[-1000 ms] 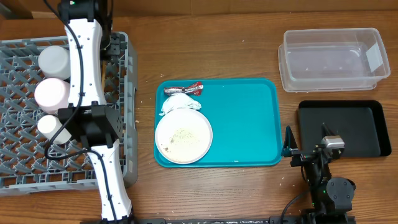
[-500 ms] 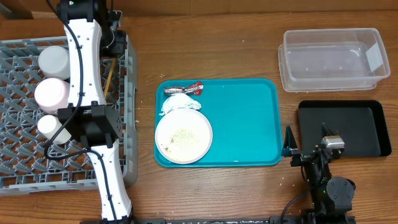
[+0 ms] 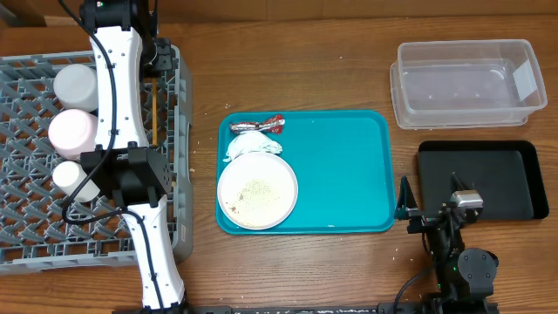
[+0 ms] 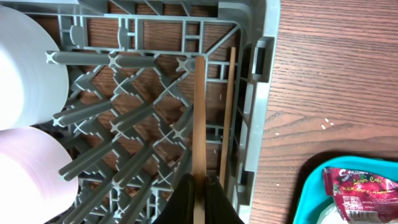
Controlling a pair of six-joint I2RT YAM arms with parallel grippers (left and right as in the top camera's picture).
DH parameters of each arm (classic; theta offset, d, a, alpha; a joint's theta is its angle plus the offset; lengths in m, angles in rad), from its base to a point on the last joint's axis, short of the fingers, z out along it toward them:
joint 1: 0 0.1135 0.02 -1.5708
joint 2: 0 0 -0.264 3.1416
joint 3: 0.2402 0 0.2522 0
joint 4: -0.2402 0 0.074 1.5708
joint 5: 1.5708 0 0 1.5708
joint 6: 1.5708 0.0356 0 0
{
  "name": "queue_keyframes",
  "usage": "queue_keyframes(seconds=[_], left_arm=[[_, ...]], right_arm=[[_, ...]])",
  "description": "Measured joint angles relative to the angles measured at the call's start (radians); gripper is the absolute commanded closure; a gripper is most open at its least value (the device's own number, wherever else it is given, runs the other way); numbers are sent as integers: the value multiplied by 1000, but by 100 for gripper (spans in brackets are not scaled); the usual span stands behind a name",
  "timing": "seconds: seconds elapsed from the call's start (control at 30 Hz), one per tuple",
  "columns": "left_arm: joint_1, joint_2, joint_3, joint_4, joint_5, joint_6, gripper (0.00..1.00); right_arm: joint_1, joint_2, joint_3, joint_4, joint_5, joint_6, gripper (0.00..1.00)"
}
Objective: Sort waste into correct bins and load items into the dishwasher
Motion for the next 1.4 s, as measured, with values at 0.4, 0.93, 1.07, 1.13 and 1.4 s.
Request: queue_keyframes(seconds=[0.4, 0.93, 1.07, 1.13, 1.4], left_arm=[[0, 0, 0, 0, 0, 55, 96], [0, 0, 0, 2, 31, 85, 96], [0, 0, 0, 2, 31, 88, 81], [0, 0, 0, 3, 32, 90, 72], [0, 0, 0, -5, 35, 85, 63]], right_arm=[[0, 0, 0, 0, 0, 0, 0], [0, 0, 0, 0, 0, 0, 0], [0, 0, 0, 0, 0, 0, 0], [0, 0, 0, 0, 0, 0, 0], [0, 0, 0, 0, 0, 0, 0]])
